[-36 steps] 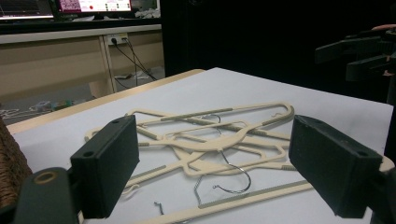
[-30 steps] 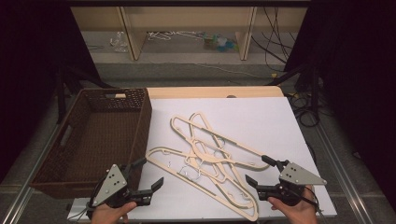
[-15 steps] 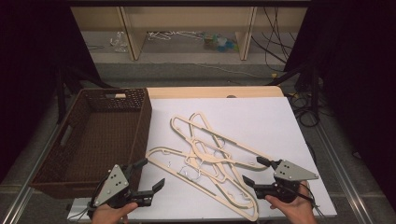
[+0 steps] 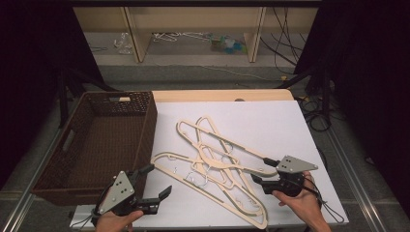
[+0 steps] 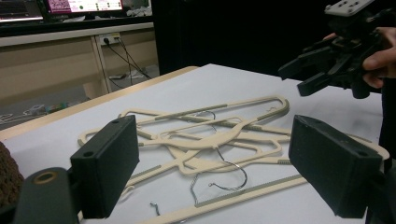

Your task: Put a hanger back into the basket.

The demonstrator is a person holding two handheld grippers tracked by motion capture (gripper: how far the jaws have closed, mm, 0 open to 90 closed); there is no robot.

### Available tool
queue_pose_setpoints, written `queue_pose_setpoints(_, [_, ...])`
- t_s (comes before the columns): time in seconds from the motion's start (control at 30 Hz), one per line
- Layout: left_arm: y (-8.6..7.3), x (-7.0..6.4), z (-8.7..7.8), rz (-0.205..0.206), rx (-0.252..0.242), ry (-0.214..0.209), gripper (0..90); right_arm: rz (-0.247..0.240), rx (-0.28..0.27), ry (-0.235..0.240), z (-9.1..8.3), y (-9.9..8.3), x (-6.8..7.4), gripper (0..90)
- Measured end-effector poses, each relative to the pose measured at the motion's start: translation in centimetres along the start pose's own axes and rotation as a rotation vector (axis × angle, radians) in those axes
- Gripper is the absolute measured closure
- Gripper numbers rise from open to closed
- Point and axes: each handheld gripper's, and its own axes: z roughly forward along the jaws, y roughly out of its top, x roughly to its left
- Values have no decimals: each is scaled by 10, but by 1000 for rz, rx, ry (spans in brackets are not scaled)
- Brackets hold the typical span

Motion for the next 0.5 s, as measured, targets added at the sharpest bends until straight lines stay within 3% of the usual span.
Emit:
queue_pose_setpoints(0.2, [0,0,0,2,-1,-1,161,-29,122,22,21,0,-8,329])
queue_pose_setpoints(0.5, [-1,-1,1,15,12,-5,163,-69,219,67,36,3,-18,401])
